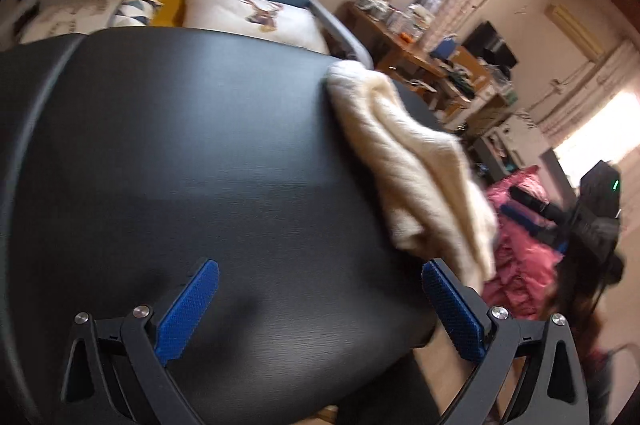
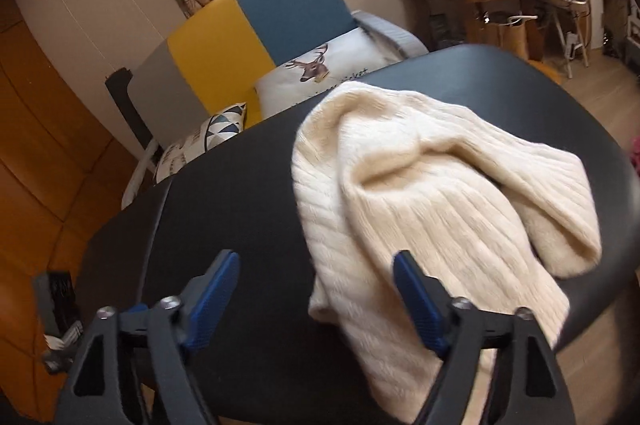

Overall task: Fold clothes
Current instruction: 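Reach both grippers toward the crumpled cream sweater on the ottoman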

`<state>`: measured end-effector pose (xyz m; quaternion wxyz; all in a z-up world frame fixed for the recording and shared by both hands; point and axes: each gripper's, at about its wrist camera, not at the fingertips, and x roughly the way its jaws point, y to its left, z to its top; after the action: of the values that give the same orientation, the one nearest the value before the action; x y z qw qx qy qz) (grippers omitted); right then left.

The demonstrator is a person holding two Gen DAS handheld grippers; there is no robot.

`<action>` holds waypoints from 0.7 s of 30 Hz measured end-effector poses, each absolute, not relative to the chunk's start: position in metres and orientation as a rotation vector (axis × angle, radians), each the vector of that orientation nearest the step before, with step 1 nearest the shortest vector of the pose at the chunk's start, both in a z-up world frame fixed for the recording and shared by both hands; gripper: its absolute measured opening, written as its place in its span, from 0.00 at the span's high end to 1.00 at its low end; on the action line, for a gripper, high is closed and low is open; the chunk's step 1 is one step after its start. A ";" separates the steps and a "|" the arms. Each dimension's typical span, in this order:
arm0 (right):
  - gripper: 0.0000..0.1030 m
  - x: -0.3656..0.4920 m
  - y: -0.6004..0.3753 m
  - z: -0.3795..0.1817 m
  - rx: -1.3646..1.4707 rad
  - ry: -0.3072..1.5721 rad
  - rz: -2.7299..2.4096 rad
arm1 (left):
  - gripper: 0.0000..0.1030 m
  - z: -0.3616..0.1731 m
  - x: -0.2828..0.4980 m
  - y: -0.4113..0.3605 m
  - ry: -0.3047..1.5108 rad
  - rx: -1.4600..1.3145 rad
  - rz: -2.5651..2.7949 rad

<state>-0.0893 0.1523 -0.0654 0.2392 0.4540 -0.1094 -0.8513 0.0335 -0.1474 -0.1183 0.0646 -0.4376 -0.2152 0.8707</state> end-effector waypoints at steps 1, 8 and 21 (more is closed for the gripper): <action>0.25 -0.100 0.145 -0.068 1.274 -0.254 -2.322 | 0.00 -0.123 0.037 -0.156 -0.647 -1.348 2.656; 0.39 -0.150 0.110 -0.107 1.491 0.040 -2.269 | 0.00 -0.159 0.065 -0.204 -0.824 -1.514 2.681; 0.95 -0.150 0.141 -0.048 1.310 0.498 -2.684 | 0.00 -0.160 0.067 -0.207 -0.920 -1.485 2.642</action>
<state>-0.1501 0.1412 -0.0477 0.0569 0.4318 0.1643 -0.8850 0.0673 -0.2074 -0.1599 -0.0129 -0.4688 -0.2905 0.8340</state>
